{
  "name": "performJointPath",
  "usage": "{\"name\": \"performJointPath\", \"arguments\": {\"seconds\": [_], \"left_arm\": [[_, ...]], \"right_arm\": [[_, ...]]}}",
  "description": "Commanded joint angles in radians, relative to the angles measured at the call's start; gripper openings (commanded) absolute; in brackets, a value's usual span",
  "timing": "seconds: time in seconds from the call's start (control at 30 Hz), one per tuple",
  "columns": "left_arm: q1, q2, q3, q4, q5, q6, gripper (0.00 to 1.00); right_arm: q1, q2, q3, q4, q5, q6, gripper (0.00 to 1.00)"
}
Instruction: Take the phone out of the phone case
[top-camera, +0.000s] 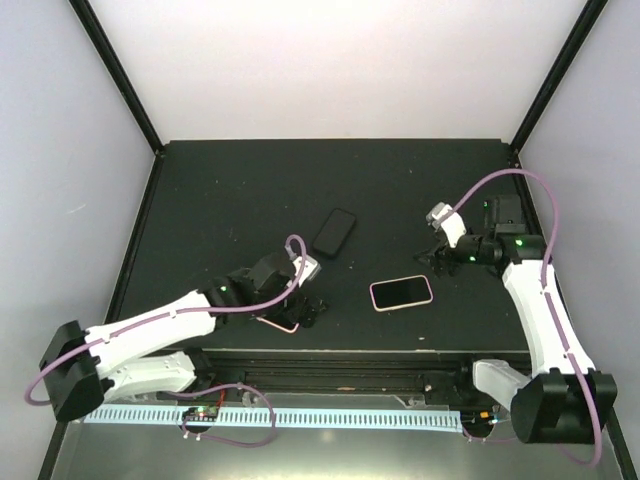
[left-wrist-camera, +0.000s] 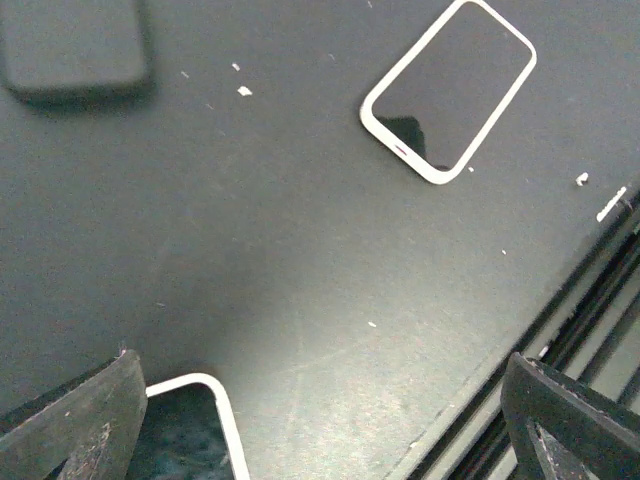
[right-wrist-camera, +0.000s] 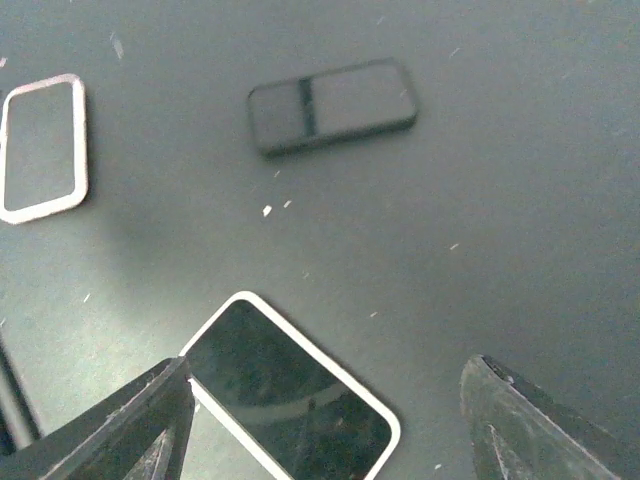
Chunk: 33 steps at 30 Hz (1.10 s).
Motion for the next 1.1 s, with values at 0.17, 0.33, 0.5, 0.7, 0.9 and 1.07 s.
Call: {"name": "performJointPath", "arguments": {"seconds": [0.17,0.33,0.5,0.7,0.9,1.07], "left_arm": [[-0.057,0.208,0.021,0.328,0.243,-0.01,0.99],[-0.072,0.433,0.172,0.362,0.178,0.018,0.99],[-0.067,0.625,0.323,0.327,0.125,0.028,0.99],[-0.066,0.704,0.38,0.304,0.172,-0.02,0.99],[-0.043,0.627,0.308,0.276,0.085,0.023,0.99],[-0.034,0.609,0.306,0.252,0.097,0.014,0.99]], "right_arm": [[0.137,-0.026,-0.13,-0.12,0.385,-0.081,0.78],[0.118,-0.053,-0.145,-0.114,0.455,0.046,0.82],[0.062,-0.054,-0.184,-0.1,0.446,-0.018,0.84],[0.061,-0.042,-0.269,-0.089,0.541,-0.136,0.81],[0.062,-0.022,-0.292,-0.133,0.545,-0.245,0.78],[0.066,0.073,-0.302,-0.105,0.566,-0.273,0.75]]}}
